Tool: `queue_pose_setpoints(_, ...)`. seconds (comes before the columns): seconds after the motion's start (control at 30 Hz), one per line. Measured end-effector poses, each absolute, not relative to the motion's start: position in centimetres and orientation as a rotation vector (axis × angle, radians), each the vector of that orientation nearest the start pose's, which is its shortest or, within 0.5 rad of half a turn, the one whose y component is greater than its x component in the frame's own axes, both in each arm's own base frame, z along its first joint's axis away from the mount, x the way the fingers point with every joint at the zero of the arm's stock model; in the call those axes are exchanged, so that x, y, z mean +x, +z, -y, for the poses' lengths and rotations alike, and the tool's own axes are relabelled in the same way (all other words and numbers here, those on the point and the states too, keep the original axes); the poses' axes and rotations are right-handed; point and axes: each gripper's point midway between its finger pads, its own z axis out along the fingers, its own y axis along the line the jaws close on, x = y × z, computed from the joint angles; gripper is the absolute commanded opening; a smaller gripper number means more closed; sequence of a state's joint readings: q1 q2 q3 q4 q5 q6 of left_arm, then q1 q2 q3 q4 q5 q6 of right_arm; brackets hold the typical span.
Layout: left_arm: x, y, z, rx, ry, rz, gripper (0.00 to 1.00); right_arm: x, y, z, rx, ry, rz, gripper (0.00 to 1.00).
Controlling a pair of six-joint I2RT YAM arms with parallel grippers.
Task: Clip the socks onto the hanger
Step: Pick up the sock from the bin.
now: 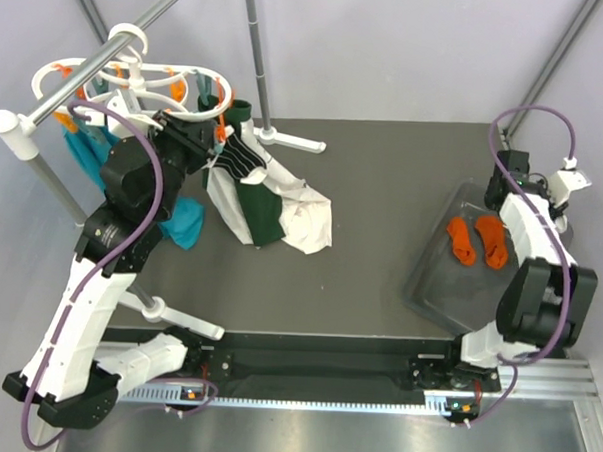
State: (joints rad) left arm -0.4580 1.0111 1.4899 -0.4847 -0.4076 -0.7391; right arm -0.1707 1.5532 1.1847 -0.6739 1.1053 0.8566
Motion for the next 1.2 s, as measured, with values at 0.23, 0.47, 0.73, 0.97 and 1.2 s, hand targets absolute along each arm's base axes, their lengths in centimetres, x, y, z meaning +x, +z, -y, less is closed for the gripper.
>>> queue_pose_setpoints(0.23,29.9,47.3,10.2,-0.505,-0.620,-1.519,0.00,28.9,26.7,17.9,1.136,-0.931,-1.538,0.00)
queue_pose_setpoints(0.47,29.7,47.2,10.1,-0.494,-0.619,-1.508,0.00,29.6,29.8,15.1,0.899,-0.699,-1.616,0.00)
queue_pose_setpoints(0.73,28.9,47.4,9.9,-0.484,-0.634,-1.491,0.00,34.6,30.1,0.6,0.326,-0.035,-1.898,0.00)
queue_pose_setpoints(0.97,28.2,47.8,9.8,-0.474,-0.651,-1.480,0.00,30.9,32.5,-17.3,-0.173,0.625,-1.940,0.00)
queue_pose_setpoints(1.2,28.1,47.9,9.8,-0.472,-0.654,-1.478,0.00,24.3,33.5,-28.0,-0.479,0.968,-1.967,0.00)
